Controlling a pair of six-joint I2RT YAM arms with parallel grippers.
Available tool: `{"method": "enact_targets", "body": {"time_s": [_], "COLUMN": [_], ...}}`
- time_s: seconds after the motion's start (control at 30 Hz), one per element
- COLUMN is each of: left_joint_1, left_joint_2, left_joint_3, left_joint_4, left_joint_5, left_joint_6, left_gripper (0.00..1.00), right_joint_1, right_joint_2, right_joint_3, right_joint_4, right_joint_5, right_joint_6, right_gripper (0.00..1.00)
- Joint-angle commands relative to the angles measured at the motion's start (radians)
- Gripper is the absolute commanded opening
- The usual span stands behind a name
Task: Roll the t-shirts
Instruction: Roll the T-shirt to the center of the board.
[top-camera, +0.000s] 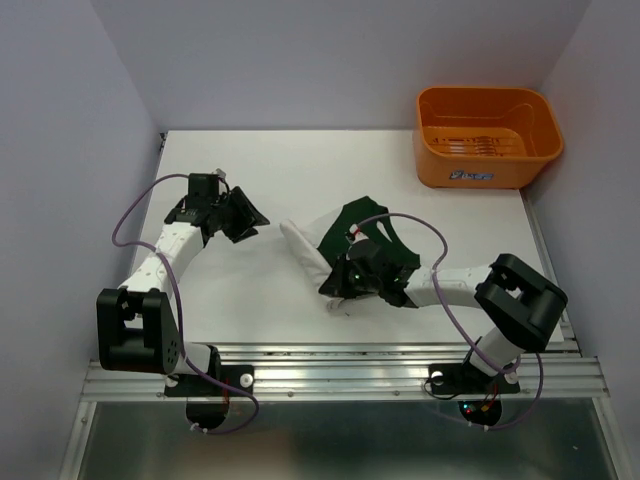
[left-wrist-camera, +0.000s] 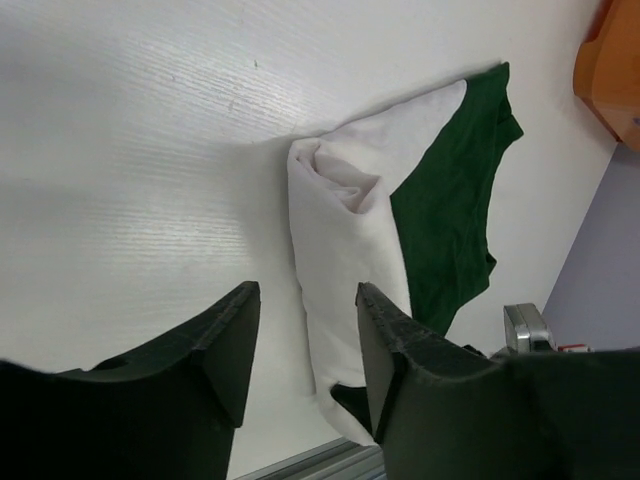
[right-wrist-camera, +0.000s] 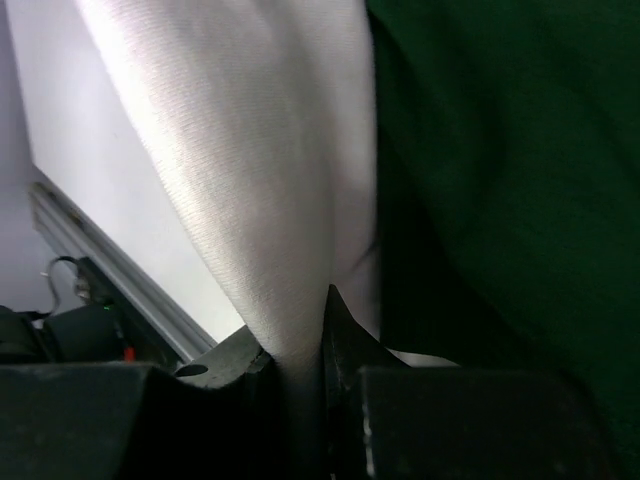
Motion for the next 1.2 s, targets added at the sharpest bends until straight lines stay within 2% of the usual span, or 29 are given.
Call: {"method": "enact_targets", "body": {"time_s": [0.0, 0.13, 0.17, 0.27, 0.3, 0.47, 0.7, 0.77, 0.83, 0.93, 1.17], "left_joint_1": [-0.014, -0.048, -0.057, -0.105, -0.118, -0.198, -0.22, -0.22, -0.22, -0.221, -0.24], "left_joint_2": [-0.036, -0.022, -0.016, 0.02, 0.04, 0.097, 0.241, 0.27, 0.297, 0.346, 0.401], "left_joint_3": [-0.02, -0.037, -0.039, -0.031, -0.025, 0.012, 0.082, 0.105, 0.134, 0.17, 0.223], "left_joint_4": [0.027, 0.046, 0.056, 0.07, 0.072, 0.115, 0.136, 0.142, 0.141, 0.141, 0.147], "left_joint_5": [0.042, 0.059, 0.068, 0.076, 0.077, 0.08, 0.079, 0.07, 0.068, 0.07, 0.062], "left_joint_6": [0.041, 0.049, 0.05, 0.052, 0.052, 0.041, 0.05, 0.05, 0.053, 0.06, 0.058], "left_gripper": [0.5, 0.33, 0.23, 0.03, 0.0, 0.0, 0.0, 0.0, 0.0, 0.0, 0.0], "right_joint_1": [-0.045, -0.093, -0.093, -0.114, -0.114, -0.151, -0.171, -0.18, -0.18, -0.18, -0.18], "right_joint_2": [-0.018, 0.002, 0.011, 0.017, 0.02, 0.032, 0.042, 0.036, 0.026, 0.0, -0.066], "right_joint_3": [-0.081, -0.143, -0.155, -0.163, -0.166, -0.167, -0.167, -0.17, -0.172, -0.161, -0.134], "right_joint_4": [0.296, 0.405, 0.414, 0.417, 0.417, 0.419, 0.416, 0.41, 0.388, 0.329, 0.168], "right_joint_5": [-0.154, -0.226, -0.233, -0.248, -0.256, -0.297, -0.325, -0.323, -0.317, -0.294, -0.262], "right_joint_6": [0.163, 0.238, 0.249, 0.253, 0.253, 0.252, 0.237, 0.233, 0.227, 0.198, 0.111], "right_gripper": [0.01, 0.01, 0.01, 0.01, 0.01, 0.01, 0.01, 0.11, 0.32, 0.56, 0.75]}}
